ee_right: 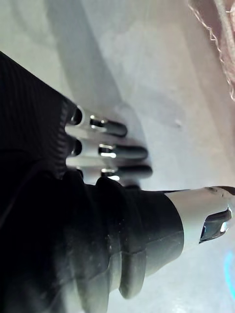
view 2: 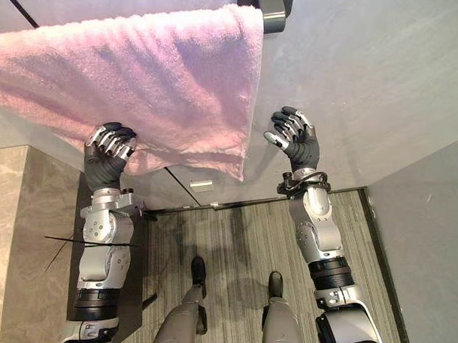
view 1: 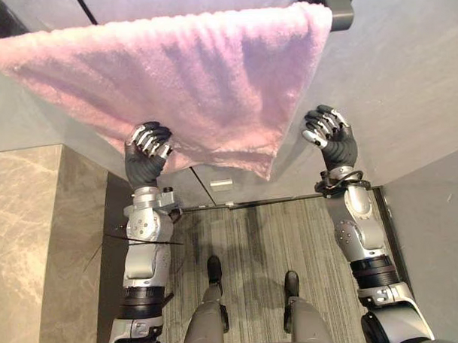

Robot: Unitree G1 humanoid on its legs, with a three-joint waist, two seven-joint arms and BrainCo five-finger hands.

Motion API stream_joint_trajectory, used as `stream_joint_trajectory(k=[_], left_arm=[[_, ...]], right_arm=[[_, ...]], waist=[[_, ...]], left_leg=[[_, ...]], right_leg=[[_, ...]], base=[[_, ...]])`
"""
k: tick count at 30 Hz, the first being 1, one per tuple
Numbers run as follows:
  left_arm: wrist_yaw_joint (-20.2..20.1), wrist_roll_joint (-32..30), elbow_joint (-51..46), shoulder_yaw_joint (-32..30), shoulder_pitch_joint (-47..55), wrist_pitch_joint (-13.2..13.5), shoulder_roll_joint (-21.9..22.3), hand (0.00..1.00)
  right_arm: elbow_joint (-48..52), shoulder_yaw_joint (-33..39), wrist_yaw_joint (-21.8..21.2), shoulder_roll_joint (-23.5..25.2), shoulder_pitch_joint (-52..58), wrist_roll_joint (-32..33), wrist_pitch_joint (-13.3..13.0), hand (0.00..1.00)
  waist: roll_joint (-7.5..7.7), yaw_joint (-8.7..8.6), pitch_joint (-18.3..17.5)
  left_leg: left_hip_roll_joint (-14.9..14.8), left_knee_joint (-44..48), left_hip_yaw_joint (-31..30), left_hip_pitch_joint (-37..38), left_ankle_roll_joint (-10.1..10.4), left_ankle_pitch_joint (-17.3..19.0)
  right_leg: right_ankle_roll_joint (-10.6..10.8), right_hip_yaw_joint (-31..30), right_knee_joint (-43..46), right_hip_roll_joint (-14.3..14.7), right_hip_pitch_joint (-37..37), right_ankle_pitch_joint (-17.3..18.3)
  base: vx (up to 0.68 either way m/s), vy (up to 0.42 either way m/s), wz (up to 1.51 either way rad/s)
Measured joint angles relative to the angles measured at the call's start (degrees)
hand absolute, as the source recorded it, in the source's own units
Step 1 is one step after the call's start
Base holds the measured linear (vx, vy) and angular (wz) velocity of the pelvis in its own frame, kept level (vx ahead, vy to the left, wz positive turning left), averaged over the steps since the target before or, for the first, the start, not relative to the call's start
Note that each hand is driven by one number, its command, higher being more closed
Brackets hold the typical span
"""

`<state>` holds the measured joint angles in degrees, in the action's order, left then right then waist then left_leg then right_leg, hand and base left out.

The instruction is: Organize washtable

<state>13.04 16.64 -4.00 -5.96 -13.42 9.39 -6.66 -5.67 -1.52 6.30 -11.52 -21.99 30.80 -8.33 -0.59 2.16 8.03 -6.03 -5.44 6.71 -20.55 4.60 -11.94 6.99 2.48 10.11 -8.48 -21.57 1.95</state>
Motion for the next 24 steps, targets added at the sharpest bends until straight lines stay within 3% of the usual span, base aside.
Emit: stream_joint_trajectory(k=[7,15,20,24], left_arm=[[0.65,-0.67,-0.29,-3.53,5.79,-0.03,4.37,0.00],[-2.76,-2.28,-0.26,-3.60,16.65,-0.83,6.72,0.00],[-5.00,-4.24,7.68,-3.67,21.57,-2.47,7.53,0.00],[-5.68,-7.90,24.23,-3.74,23.53,-3.61,7.55,0.00]], right_arm=[[5.01,0.50,-0.83,4.48,8.42,-2.30,0.39,0.00],[3.89,1.01,-3.65,6.78,23.53,-9.13,4.67,0.00],[-7.13,5.29,-4.45,9.06,29.36,-16.50,6.57,0.00],[-24.00,10.25,-4.90,10.70,31.52,-24.72,8.33,0.00]], waist=[[0.06,0.12,0.03],[0.22,0.08,-0.04],[1.36,0.05,-1.00],[2.87,0.15,-3.00]], left_leg=[[-0.04,0.00,0.82,0.85,0.02,0.07],[-0.21,-0.01,1.09,5.13,0.12,1.39],[-0.21,0.01,1.19,9.21,0.21,2.20],[-0.06,0.00,1.19,12.59,0.30,2.90]], right_leg=[[-0.02,-0.36,0.43,-0.13,0.36,0.16],[0.15,0.11,-0.28,-0.37,5.07,0.82],[0.27,0.31,-1.27,-0.54,9.58,1.25],[0.30,0.55,-3.06,-0.51,13.81,1.31]], base=[[0.00,-0.003,-0.01],[0.03,-0.007,0.02],[0.05,-0.006,0.01],[0.04,0.003,0.01]])
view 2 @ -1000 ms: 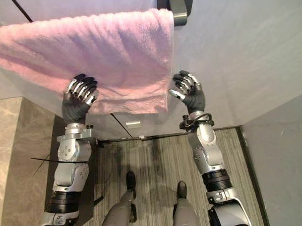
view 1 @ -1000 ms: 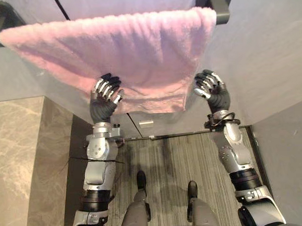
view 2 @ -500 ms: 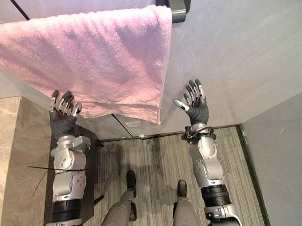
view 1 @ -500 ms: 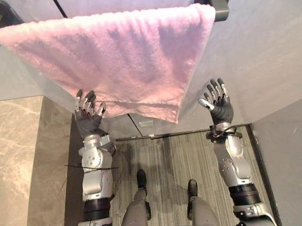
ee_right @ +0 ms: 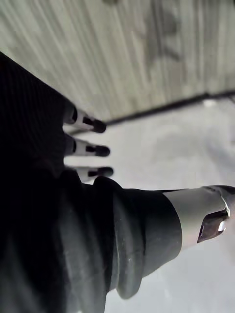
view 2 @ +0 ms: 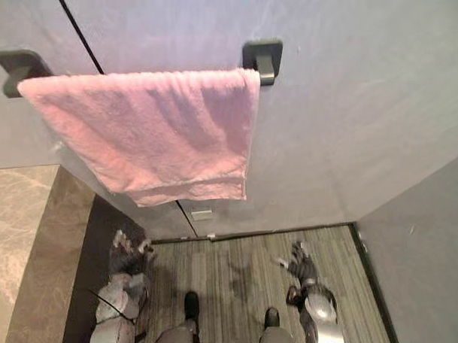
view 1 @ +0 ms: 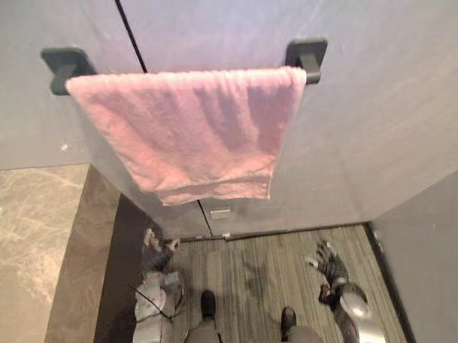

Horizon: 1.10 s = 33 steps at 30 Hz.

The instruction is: Organize washtable

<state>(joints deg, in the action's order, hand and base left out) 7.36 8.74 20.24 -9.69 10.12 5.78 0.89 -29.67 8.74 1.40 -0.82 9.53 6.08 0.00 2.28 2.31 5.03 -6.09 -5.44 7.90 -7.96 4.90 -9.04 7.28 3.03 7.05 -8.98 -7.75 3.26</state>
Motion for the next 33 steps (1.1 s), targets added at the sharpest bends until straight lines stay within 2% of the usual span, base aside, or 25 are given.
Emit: stream_joint_trajectory(k=[3,5,8,10,12,15,25,30,33], left_arm=[[-0.14,-1.81,14.68,-0.69,0.07,-1.09,0.46,0.00],[0.28,-2.43,23.64,-3.38,0.04,-1.62,1.39,0.00],[0.50,-2.57,29.57,-6.19,-0.28,-1.55,0.63,0.00],[0.66,-2.20,32.77,-6.74,0.02,-1.60,0.07,0.00],[0.68,-2.48,33.26,-6.72,-0.11,-1.55,-0.03,0.00],[0.41,-2.97,33.96,-6.66,-0.26,-1.50,-0.30,0.00],[0.36,-2.98,37.77,-5.55,-2.64,-1.56,-1.65,0.00],[0.37,-3.72,37.84,-4.00,-2.64,-1.55,-2.17,0.00],[0.36,-4.82,37.83,-3.57,-2.66,-1.53,-2.27,0.00]], right_arm=[[-13.48,3.39,1.09,0.56,0.01,-3.10,0.89,0.00],[-21.37,6.28,1.91,1.15,-0.11,-5.43,1.71,0.00],[-24.82,9.26,2.74,1.38,-1.16,-6.99,1.63,0.00],[-26.07,9.21,2.81,1.01,-1.62,-11.34,1.64,0.00],[-28.29,8.95,2.55,0.52,-3.42,-15.57,1.77,0.00],[-29.90,8.07,2.16,0.28,-4.96,-18.00,1.76,0.00],[-32.63,2.00,2.17,-0.10,-7.49,-17.97,1.70,0.00],[-33.73,-0.20,2.16,-0.26,-8.17,-18.15,1.61,0.00],[-34.19,-0.81,2.15,-0.32,-8.52,-18.57,1.51,0.00]], waist=[[-0.08,-0.04,-1.76],[-0.46,0.00,-2.35],[-1.07,-0.16,-3.18],[-1.17,0.10,-4.05],[-1.15,0.12,-4.08],[-1.08,-0.08,-4.08],[-0.73,-0.19,-3.97],[-0.50,-1.36,-3.88],[-0.51,-1.39,-3.88]], left_leg=[[0.12,-0.08,0.10,1.09,0.05,0.61],[0.20,-0.39,0.07,2.46,0.29,1.20],[0.07,-0.41,0.08,3.96,0.40,1.45],[0.20,-0.42,-0.07,4.75,0.42,1.70],[0.19,-0.42,-0.15,4.78,0.41,1.70],[0.32,-0.44,-0.16,5.12,0.37,1.74],[0.79,-0.45,-1.02,6.70,0.52,2.61],[0.97,-0.45,-1.68,6.83,0.69,2.79],[0.95,-0.45,-1.62,6.84,0.57,2.92]], right_leg=[[-0.30,-0.05,-1.25,0.01,1.29,0.20],[-0.22,-0.03,-2.00,0.04,2.90,0.28],[-0.13,0.05,-3.07,0.22,4.73,0.29],[-0.11,0.13,-3.47,0.14,5.89,0.31],[-0.11,0.10,-3.63,0.20,6.00,0.31],[-0.11,-0.02,-4.39,0.14,6.73,0.31],[-0.06,0.11,-5.21,-0.19,8.78,0.32],[0.26,1.32,-5.29,-0.32,9.65,0.74],[0.30,1.31,-5.30,-0.31,9.68,0.91]], base=[[0.00,0.000,0.00],[0.00,0.004,-0.02],[-0.01,-0.003,-0.03],[0.01,0.003,0.05],[0.00,0.003,0.03],[0.01,0.003,0.01],[0.04,-0.001,0.01],[0.05,-0.008,0.10],[0.01,-0.002,0.00]])
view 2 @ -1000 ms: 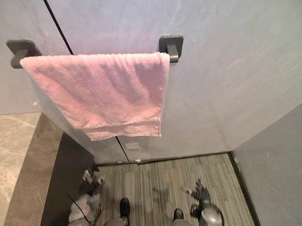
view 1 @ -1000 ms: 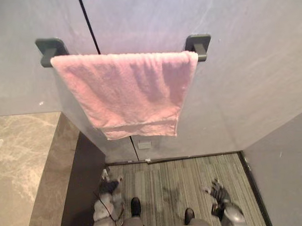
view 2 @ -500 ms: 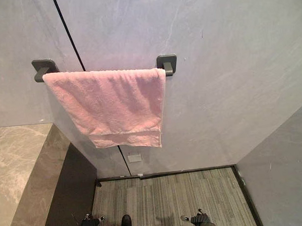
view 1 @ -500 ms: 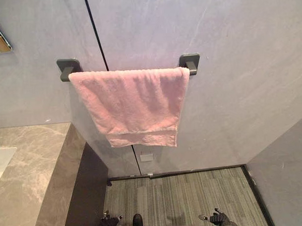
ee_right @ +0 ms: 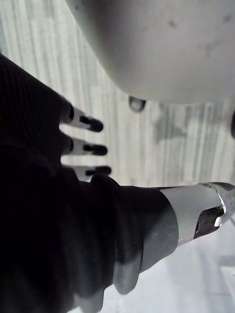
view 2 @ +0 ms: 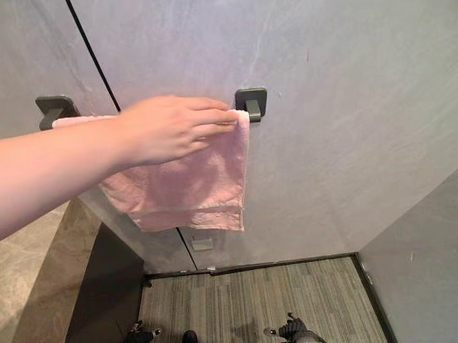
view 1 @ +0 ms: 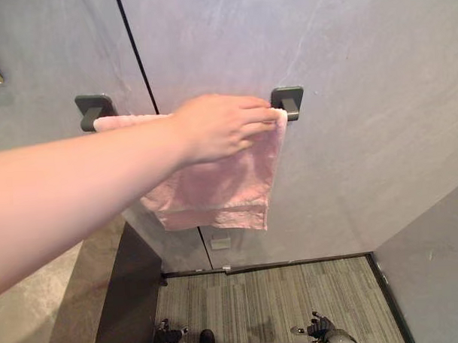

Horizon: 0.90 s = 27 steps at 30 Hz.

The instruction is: Organize washtable

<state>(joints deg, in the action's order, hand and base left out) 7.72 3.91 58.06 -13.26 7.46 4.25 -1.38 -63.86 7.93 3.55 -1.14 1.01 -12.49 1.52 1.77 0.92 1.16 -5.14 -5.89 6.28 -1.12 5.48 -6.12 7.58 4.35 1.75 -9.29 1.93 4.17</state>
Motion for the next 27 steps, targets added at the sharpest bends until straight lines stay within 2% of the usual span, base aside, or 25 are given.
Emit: stream_joint_trajectory(k=[12,20,24,27], left_arm=[[-0.03,-1.26,0.00,-0.17,-0.23,-0.02,-0.07,0.00],[0.31,-1.60,-0.67,1.15,-0.80,-0.04,-0.13,0.00],[2.95,-4.09,-14.38,7.22,2.05,0.08,0.16,0.00],[5.50,-7.43,-26.39,8.66,2.77,1.64,0.71,0.00]], right_arm=[[-0.10,-0.08,-0.40,0.05,-0.36,-1.61,-0.06,0.00],[0.45,-2.52,0.14,-0.04,-0.85,0.03,-0.51,0.00],[13.25,-8.50,1.61,0.04,0.90,4.46,-1.44,0.00],[25.13,-11.37,2.72,0.14,1.13,8.48,-4.36,0.00]], waist=[[0.24,-0.11,0.18],[0.54,-0.10,0.90],[0.58,-0.08,0.98],[0.74,-0.07,0.93]], left_leg=[[-0.02,0.00,0.31,0.15,0.15,0.60],[-0.11,-0.01,0.92,0.95,0.50,1.38],[-0.14,0.01,1.08,-0.45,0.49,1.74],[-0.07,0.04,1.05,-1.21,0.22,1.53]], right_leg=[[-0.10,-0.08,-0.07,0.00,0.06,0.40],[-0.14,-0.65,-0.85,0.03,0.75,0.48],[-0.09,-1.19,-0.84,0.03,-0.90,0.56],[-0.05,-1.13,-0.85,-0.02,-1.62,0.49]], base=[[0.00,0.000,0.00],[0.00,0.000,-0.03],[0.00,-0.001,-0.06],[0.03,-0.006,0.00]])
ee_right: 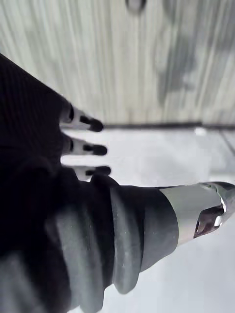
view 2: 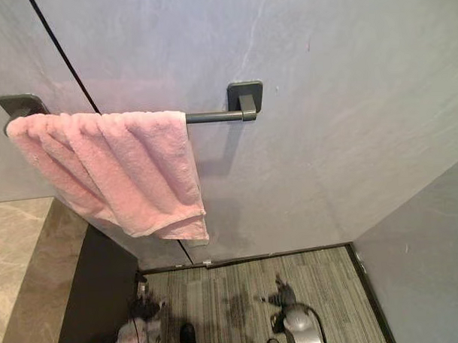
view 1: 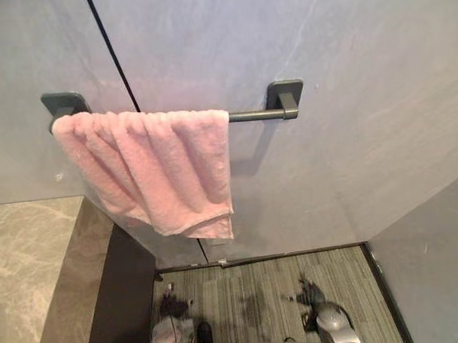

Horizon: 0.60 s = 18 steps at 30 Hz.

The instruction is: Organize washtable

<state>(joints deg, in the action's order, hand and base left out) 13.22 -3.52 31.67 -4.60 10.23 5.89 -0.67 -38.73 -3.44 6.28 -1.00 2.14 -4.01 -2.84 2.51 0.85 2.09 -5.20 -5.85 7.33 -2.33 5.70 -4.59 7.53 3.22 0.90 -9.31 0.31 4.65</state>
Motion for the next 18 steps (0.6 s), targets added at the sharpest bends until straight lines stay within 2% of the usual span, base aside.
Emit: stream_joint_trajectory(k=[3,5,7,9,11,13,18], left_arm=[[3.62,-2.54,-12.41,-0.79,0.07,1.21,0.06,0.00],[5.04,-4.83,-20.25,-1.82,1.15,1.30,1.14,0.00],[8.22,-9.84,-32.56,-3.63,2.40,1.54,3.24,0.00],[10.01,-13.14,-39.47,-4.54,3.10,1.85,3.87,0.00],[11.52,-15.70,-45.31,-4.36,4.06,1.87,4.05,0.00],[13.81,-21.23,-53.02,-3.61,5.25,2.00,4.08,0.00],[16.05,-26.88,-61.56,-3.46,7.43,3.14,4.66,0.00]], right_arm=[[11.32,-2.23,0.03,0.00,-0.33,2.65,-2.65,0.00],[16.21,-3.45,-0.23,0.43,0.00,4.16,-3.43,0.00],[23.95,-5.06,-0.74,0.39,0.72,5.51,-3.91,0.00],[28.72,-7.23,-1.47,0.41,0.94,6.40,-4.96,0.00],[33.42,-10.13,-1.78,0.44,1.57,7.24,-5.80,0.00],[38.58,-13.73,-3.75,0.49,2.27,11.17,-7.33,0.00],[41.47,-18.63,-5.37,0.63,2.11,16.10,-8.35,0.00]], waist=[[0.05,0.02,-0.06],[0.08,-0.05,-0.08],[0.08,-0.04,-0.09],[0.05,0.01,-0.11],[0.05,0.02,-0.13],[0.04,0.04,-0.15],[-0.10,0.43,-0.44]], left_leg=[[-0.04,0.42,-0.06,-0.25,0.02,0.01],[-0.06,0.42,-0.31,-0.38,0.02,0.01],[-0.10,0.42,-0.88,-0.39,0.02,0.00],[-0.25,0.43,-0.99,-0.33,0.02,0.00],[-0.41,0.43,-1.17,-0.01,0.02,0.00],[-0.39,0.42,-1.93,0.16,0.01,0.01],[0.01,0.34,-2.93,0.06,-0.04,-0.02]], right_leg=[[0.01,0.28,-0.10,0.00,0.24,-0.01],[0.01,0.85,-0.05,0.04,0.25,-0.02],[0.01,1.52,0.12,0.09,0.48,-0.03],[0.01,1.62,0.49,0.20,0.48,-0.03],[0.02,1.76,1.13,0.31,0.58,-0.03],[0.02,2.60,1.65,0.26,0.83,-0.02],[0.10,3.18,2.06,-0.07,1.02,0.20]], base=[[0.10,-0.019,0.03],[0.05,-0.016,0.07],[0.03,-0.016,0.10],[0.01,-0.008,0.03],[-0.01,-0.010,0.05],[-0.04,-0.007,0.13],[-0.08,0.007,0.08]])
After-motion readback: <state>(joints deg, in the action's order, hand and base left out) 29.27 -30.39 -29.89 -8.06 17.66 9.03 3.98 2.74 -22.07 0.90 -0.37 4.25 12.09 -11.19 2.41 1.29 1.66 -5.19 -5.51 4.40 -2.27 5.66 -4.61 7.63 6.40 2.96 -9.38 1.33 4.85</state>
